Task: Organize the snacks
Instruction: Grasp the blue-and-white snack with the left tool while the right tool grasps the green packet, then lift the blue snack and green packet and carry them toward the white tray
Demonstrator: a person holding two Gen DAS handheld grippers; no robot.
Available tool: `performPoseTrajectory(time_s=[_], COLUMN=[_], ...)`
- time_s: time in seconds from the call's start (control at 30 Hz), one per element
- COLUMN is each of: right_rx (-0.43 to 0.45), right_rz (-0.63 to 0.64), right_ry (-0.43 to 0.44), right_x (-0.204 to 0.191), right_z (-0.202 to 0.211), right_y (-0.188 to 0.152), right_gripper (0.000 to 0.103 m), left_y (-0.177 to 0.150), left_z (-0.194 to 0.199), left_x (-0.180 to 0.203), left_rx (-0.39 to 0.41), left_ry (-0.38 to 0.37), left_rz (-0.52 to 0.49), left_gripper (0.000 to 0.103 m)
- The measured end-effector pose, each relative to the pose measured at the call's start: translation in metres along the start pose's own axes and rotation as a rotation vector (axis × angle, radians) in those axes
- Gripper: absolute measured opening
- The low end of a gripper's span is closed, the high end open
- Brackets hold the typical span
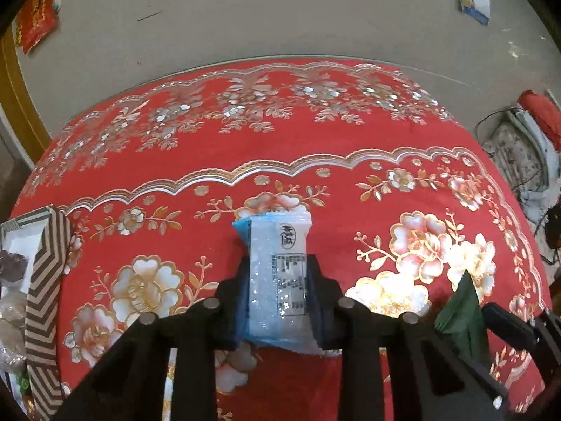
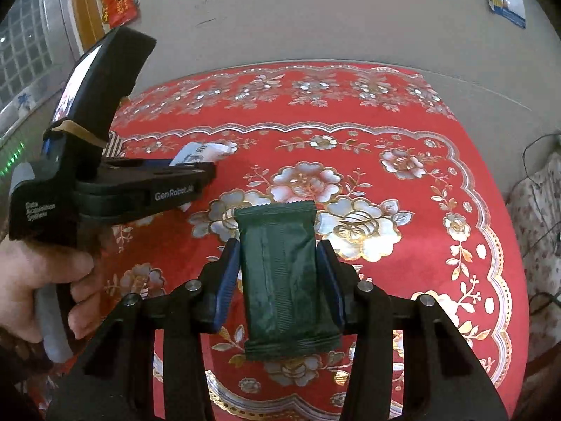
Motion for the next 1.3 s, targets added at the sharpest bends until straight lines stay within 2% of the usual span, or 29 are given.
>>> performPoseTrajectory(time_s=[0.3,0.43,0.53,0.73,0.83,0.9,1.0,1.03,1.07,1.23,1.27,1.3], right_rx=[-0.003,-0.002,-0.007,-0.042,-0.063,-0.071,-0.086,-0.087,-0.088,-0.087,-0.084,-0.079], right_rz=[-0.025,-0.038,-0.041,0.001,0.035,0.058,0.098,0.105,0.098,0.086,0.081,0.074], right_ry=[0.016,0.030,0.025,-0.048,-0.084,-0.082,-0.097,-0.110,-0.115,-0.119,-0.125,-0.132], right_x=[0.004,0.006,0.006,0.004,0.002,-0.001,-0.006,-0.006,-0.005,0.000,0.001,0.004], right_z=[0.001,0.001,0.001,-0.006,-0.010,-0.012,-0.014,-0.014,-0.014,-0.013,-0.012,-0.011], right_y=[0.000,0.000,0.000,-0.003,-0.005,-0.006,-0.009,-0.010,-0.010,-0.010,-0.009,-0.009], right_gripper=[0.044,0.044,0.044,0.046,0.053,0.060,0.069,0.071,0.072,0.070,0.068,0.062], left_y=[-0.026,-0.042,-0.050,-0.054,-0.053,-0.052,-0.052,-0.052,-0.052,-0.053,-0.053,-0.053], left_z=[0.022,0.034,0.038,0.041,0.041,0.041,0.038,0.037,0.035,0.035,0.035,0.036], left_x=[-0.005,-0.007,-0.006,-0.002,-0.003,-0.004,-0.012,-0.016,-0.020,-0.020,-0.019,-0.016], left_rx=[0.001,0.017,0.023,0.042,0.035,0.031,0.024,0.021,0.016,0.020,0.024,0.030], left_ry=[-0.153,-0.142,-0.101,-0.076,-0.085,-0.076,-0.047,-0.040,-0.053,-0.065,-0.072,-0.082], left_rz=[-0.010,-0.041,-0.085,-0.137,-0.138,-0.144,-0.126,-0.112,-0.092,-0.098,-0.105,-0.119], left_gripper=[0.030,0.030,0.030,0.030,0.031,0.035,0.056,0.065,0.067,0.066,0.060,0.055])
Point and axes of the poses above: each gripper's, at about its wrist camera, not at the fingertips, and z roughly against the way its jaws point, x to its right, y to its top, the point moved 9 cm from there along -z, roughly the way its jaws point, and after that the axes turned 6 degrees about -z, right-handed, at the moved point
